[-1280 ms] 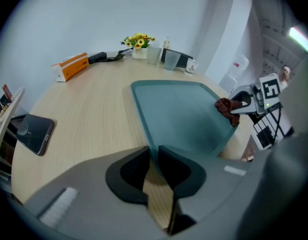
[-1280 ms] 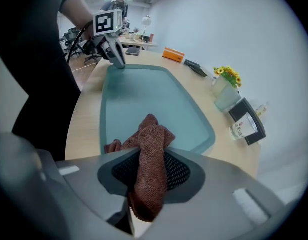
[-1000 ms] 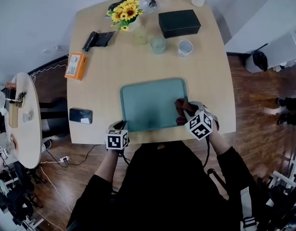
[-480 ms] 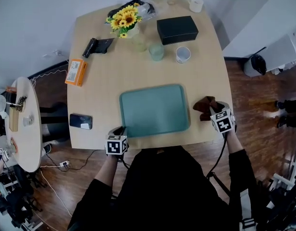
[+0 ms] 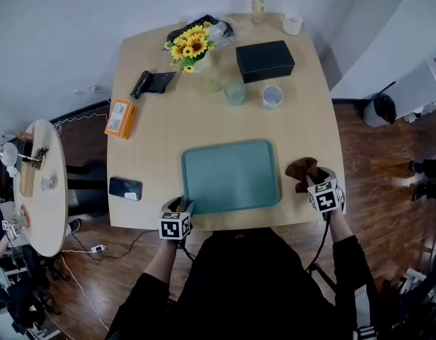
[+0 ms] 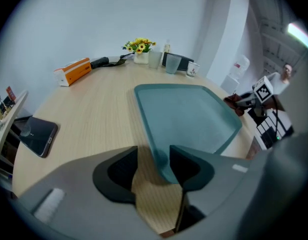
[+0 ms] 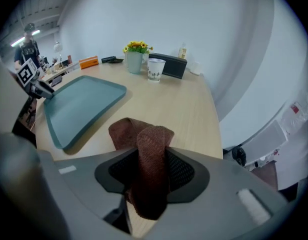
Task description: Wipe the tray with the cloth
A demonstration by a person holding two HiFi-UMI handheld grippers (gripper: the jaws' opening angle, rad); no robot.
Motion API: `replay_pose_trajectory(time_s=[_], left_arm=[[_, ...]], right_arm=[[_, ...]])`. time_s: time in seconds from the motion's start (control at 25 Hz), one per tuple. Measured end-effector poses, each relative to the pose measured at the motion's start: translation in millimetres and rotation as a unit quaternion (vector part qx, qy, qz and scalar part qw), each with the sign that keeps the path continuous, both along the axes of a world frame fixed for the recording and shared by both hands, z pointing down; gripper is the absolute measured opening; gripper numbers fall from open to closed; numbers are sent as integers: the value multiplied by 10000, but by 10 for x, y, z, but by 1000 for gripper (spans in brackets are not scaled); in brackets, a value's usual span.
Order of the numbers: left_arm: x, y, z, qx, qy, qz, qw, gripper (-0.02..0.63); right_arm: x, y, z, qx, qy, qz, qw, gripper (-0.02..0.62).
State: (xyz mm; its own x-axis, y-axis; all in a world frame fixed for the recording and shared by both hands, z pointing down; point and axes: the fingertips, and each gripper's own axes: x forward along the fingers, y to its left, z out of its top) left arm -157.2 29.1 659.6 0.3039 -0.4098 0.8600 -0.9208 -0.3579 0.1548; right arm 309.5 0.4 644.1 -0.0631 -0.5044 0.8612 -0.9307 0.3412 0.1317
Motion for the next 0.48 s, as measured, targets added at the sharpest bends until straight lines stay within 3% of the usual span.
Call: replay_pose_trajectory(time_s=[0.28, 0.48], left_arm=[[190, -9, -504, 648, 248, -311, 9971, 193], [734, -72, -1224, 1396, 687, 237, 9875, 193]], right_arm=[[-256, 67, -795, 1159, -585, 450, 9905, 167], [-892, 10, -1581, 2113, -1450, 113, 9666, 152]])
